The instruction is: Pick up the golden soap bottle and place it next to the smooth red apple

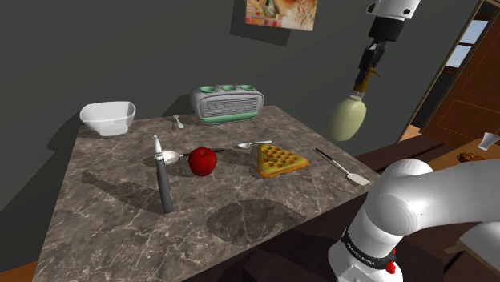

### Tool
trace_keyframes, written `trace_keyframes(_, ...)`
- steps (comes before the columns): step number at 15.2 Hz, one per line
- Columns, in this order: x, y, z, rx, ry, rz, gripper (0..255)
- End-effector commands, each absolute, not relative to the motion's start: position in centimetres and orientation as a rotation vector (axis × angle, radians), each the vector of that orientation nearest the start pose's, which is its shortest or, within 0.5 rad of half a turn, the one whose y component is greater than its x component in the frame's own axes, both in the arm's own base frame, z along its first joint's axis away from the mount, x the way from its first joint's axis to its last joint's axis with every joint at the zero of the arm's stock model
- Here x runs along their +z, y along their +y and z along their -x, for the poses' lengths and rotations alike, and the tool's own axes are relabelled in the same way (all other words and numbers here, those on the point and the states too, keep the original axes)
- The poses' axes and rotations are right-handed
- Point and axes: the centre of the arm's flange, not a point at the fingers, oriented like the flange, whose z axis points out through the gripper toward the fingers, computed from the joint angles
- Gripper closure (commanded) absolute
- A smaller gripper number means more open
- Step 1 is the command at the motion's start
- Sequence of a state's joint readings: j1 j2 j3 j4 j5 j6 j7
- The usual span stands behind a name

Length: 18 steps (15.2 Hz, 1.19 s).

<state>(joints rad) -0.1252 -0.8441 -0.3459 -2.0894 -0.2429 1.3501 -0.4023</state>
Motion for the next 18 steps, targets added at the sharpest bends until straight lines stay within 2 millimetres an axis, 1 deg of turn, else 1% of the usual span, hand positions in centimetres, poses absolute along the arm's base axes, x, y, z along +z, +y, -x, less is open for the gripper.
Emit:
trace_keyframes(1, 69.5, -20.8, -20.5, -0.108, 0.045, 3.144, 255)
trace_keyframes(18, 78.5, -20.8, -20.5, -0.108, 0.045, 3.144, 255)
